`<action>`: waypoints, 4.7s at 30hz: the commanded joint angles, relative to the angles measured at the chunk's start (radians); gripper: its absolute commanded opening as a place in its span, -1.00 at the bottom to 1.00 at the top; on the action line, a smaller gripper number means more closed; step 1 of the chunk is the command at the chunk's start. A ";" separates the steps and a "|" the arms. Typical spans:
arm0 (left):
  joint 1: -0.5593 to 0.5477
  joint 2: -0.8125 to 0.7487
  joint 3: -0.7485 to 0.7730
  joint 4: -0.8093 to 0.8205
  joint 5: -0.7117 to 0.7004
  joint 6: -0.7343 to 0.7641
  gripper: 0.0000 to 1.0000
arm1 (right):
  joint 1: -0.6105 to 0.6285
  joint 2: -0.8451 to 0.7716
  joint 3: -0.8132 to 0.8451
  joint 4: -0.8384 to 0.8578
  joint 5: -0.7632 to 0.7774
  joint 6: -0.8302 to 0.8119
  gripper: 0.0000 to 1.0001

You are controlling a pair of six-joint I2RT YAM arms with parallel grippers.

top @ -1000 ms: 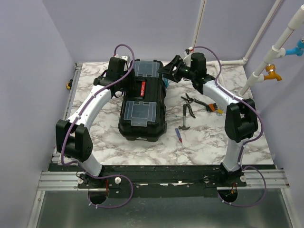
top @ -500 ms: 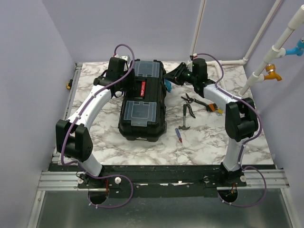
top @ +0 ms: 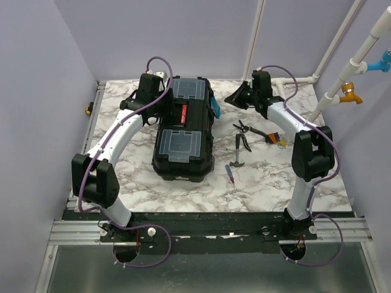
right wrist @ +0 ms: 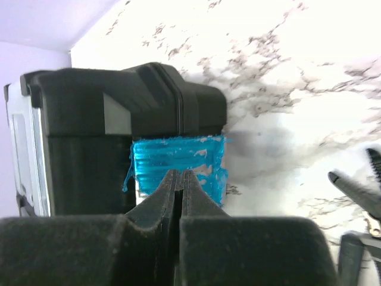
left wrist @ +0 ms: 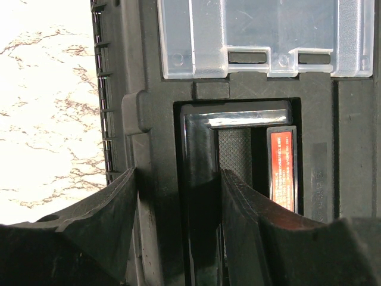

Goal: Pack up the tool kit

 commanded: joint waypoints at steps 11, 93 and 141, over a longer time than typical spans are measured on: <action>0.027 -0.035 0.059 -0.034 0.096 -0.027 0.55 | 0.114 0.253 0.443 -0.554 0.413 -0.272 -0.99; 0.097 0.462 -0.290 0.897 0.809 -0.483 0.54 | 0.338 0.641 0.857 -0.371 -0.030 -0.107 -0.99; -0.496 -0.446 -0.266 0.063 -0.260 0.225 0.96 | 0.147 0.171 -0.257 0.045 -0.530 -0.219 -0.98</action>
